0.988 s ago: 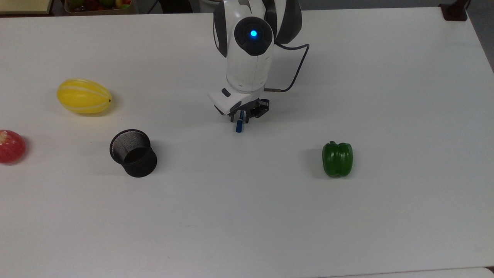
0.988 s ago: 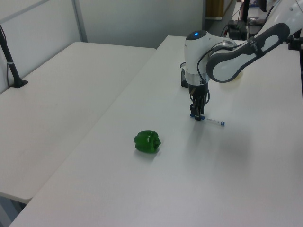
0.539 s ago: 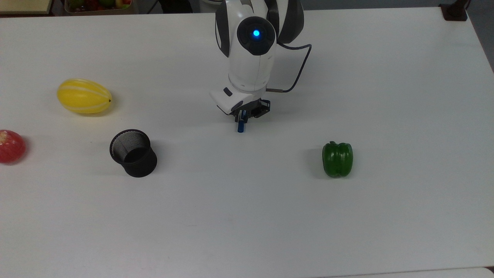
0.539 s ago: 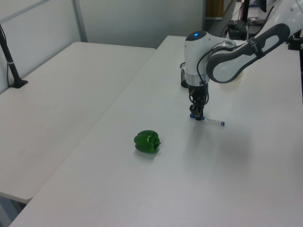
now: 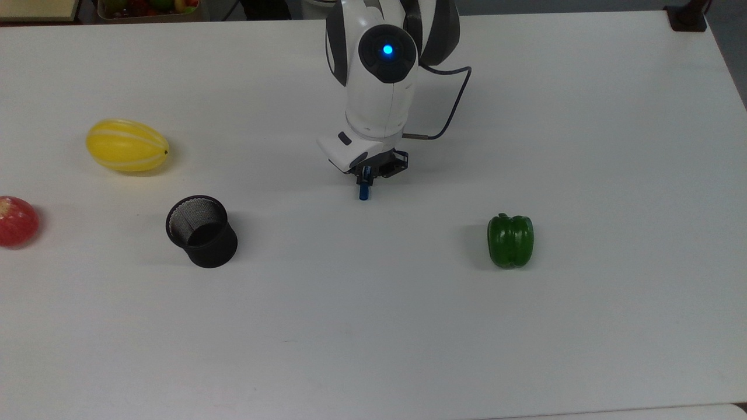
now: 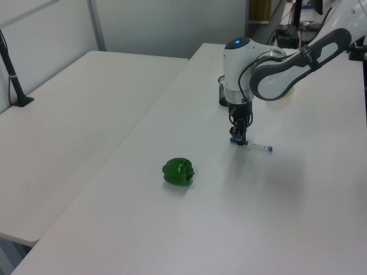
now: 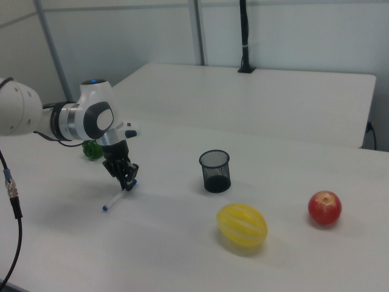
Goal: Place marker
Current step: 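Lift the marker and carry it toward the black mesh pen cup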
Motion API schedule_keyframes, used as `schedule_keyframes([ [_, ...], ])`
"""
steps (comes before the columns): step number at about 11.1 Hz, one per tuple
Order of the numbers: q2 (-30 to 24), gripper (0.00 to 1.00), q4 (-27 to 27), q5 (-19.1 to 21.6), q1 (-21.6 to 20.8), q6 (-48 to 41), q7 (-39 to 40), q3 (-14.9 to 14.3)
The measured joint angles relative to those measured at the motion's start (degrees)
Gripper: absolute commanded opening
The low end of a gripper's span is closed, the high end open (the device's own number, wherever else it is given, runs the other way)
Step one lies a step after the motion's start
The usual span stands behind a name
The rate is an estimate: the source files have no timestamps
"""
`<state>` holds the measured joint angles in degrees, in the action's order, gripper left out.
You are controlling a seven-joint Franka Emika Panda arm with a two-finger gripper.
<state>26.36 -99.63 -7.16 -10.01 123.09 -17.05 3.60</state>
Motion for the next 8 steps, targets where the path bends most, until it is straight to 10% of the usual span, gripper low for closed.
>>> schedule_keyframes([
  [8,-10.4,0.09,8.4,0.3,-0.3,-16.7,-0.1,0.2],
])
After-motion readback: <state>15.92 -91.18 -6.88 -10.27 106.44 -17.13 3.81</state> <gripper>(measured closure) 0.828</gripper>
